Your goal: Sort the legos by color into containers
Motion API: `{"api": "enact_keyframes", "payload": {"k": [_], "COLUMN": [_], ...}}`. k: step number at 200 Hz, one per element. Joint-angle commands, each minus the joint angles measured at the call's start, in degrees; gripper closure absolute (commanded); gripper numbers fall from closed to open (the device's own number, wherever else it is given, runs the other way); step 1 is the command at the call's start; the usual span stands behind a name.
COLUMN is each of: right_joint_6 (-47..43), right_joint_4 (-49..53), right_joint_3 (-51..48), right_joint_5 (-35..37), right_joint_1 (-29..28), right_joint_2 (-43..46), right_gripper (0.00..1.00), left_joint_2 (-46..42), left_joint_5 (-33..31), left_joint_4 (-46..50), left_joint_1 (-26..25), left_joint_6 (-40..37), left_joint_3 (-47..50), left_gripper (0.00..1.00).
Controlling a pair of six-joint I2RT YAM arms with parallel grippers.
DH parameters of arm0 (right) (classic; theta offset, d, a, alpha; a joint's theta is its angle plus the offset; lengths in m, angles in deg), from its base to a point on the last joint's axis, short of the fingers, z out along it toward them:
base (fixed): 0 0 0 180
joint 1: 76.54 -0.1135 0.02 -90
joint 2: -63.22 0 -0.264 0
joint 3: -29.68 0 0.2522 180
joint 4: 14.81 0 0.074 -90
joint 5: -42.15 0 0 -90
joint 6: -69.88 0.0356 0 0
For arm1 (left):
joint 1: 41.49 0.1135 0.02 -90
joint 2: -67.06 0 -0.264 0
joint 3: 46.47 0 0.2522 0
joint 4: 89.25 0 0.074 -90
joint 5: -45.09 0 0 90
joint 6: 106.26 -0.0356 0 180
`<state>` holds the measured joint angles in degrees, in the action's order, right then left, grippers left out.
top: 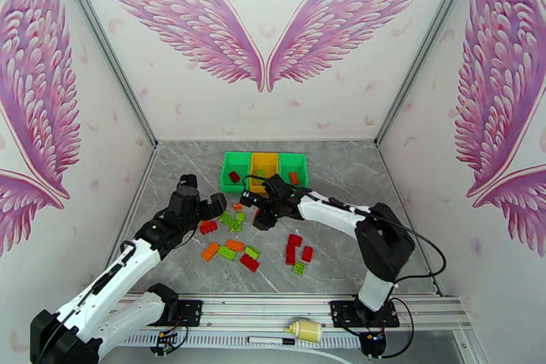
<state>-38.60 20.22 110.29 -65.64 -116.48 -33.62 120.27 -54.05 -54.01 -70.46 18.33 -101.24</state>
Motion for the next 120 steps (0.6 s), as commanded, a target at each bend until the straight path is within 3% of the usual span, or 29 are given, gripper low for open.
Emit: {"api": "enact_keyframes", "payload": {"k": [1,28,61,120], "right_joint_6": [11.78,18.85,27.71,32.83], "right_joint_4": [-9.87,-13.02,-13.25,-5.81], "right_joint_3": [-3.78,-5.22,-4.51,3.70], "right_joint_5": [-0.76,3.88,9.37,18.54], "right_joint_1": [2.27,5.11,9.88,15.04], "right_joint_2": [5.20,8.55,8.88,-0.22], "right_gripper": [0.62,0.62,0.63,0.65], "left_joint_2": [-1.57,-0.39,3.66,11.06], "left_joint_5": [-1.83,-0.96,4.77,5.81], "left_joint_4": [-8.81,-12.33,-14.19,-17.97], "left_joint_1": [-3.46,-7.95,-11.22,-17.25], "left_joint_6": [-8.24,-14.26,-18.62,-22.09], "left_joint_3": [1.66,1.04,-1.36,-5.00], "left_gripper": [0.01,0.01,0.01,0.01]}}
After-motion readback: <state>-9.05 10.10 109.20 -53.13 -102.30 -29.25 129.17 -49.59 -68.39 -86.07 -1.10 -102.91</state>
